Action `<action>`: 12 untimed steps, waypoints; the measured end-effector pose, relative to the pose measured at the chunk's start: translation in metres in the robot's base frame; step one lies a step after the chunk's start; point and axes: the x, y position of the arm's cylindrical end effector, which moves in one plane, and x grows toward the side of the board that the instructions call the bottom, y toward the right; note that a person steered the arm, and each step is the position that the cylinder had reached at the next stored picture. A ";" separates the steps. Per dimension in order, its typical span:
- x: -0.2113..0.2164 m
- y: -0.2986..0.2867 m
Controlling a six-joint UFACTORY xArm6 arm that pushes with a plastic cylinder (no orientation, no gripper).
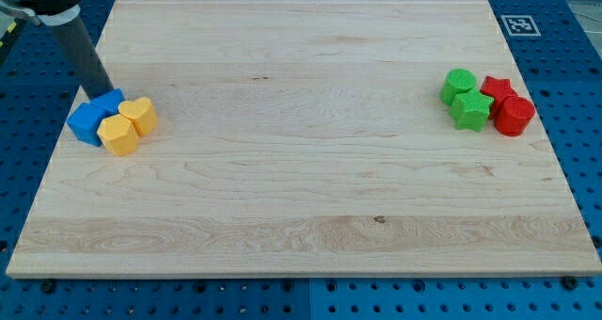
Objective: Push yellow hexagon into blue cube
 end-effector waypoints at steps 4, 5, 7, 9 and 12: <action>0.053 -0.038; 0.057 -0.007; 0.072 -0.006; 0.121 0.059; 0.130 0.110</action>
